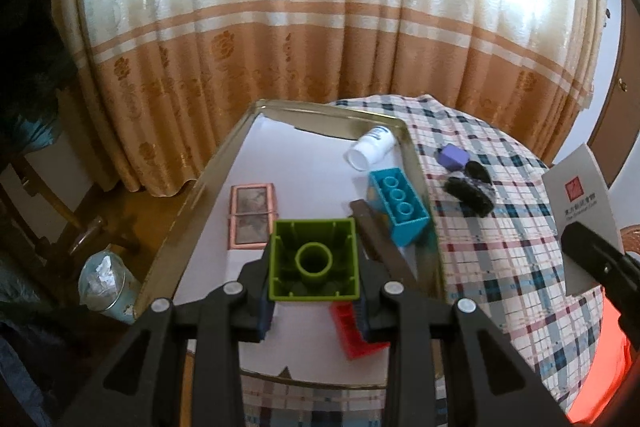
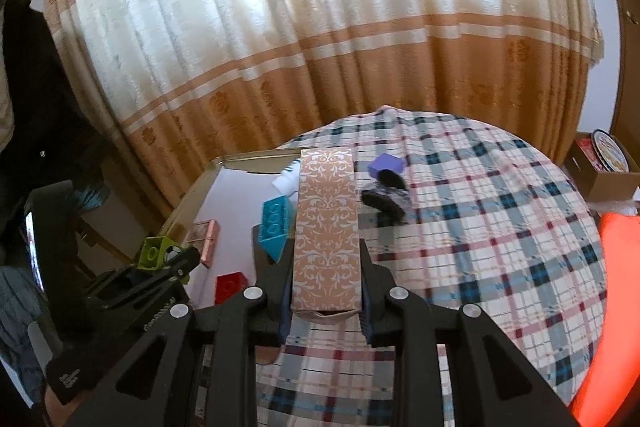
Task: Organize rigid objects
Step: 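Carry the green brick and pink box over the tray with both grippers, then lower the green brick and box into the tray and open both grippers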
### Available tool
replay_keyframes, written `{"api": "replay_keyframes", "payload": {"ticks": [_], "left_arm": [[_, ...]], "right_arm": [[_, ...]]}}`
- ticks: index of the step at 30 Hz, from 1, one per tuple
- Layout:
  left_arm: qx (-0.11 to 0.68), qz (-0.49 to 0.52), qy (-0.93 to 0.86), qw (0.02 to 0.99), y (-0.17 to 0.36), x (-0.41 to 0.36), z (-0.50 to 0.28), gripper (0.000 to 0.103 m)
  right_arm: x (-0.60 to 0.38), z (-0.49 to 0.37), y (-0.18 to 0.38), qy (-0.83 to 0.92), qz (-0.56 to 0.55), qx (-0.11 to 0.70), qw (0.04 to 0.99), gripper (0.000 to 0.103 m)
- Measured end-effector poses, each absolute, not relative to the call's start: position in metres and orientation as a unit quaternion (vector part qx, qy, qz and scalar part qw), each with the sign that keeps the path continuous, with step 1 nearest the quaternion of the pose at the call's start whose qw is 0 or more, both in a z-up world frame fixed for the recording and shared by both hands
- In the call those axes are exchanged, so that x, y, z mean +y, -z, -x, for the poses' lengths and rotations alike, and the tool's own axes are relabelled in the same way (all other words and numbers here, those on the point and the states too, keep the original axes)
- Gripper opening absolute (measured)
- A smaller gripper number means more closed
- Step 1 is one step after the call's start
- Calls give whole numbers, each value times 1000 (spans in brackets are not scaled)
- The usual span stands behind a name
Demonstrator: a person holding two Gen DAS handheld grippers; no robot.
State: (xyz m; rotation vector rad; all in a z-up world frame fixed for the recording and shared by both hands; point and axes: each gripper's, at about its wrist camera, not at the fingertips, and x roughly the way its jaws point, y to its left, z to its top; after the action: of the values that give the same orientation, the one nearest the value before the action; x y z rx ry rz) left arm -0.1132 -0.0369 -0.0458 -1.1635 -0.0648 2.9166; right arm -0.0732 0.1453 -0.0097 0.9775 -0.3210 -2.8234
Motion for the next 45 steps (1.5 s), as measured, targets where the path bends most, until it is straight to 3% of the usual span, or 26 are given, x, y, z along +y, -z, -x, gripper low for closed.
{"api": "replay_keyframes", "payload": {"ticks": [21, 45], "left_arm": [[-19, 369, -929, -29, 36, -70, 152, 30], [24, 430, -900, -67, 54, -72, 249, 30]], "right_arm": [[91, 122, -3, 938, -317, -76, 119, 28], [58, 206, 47, 905, -396, -82, 133, 29]]}}
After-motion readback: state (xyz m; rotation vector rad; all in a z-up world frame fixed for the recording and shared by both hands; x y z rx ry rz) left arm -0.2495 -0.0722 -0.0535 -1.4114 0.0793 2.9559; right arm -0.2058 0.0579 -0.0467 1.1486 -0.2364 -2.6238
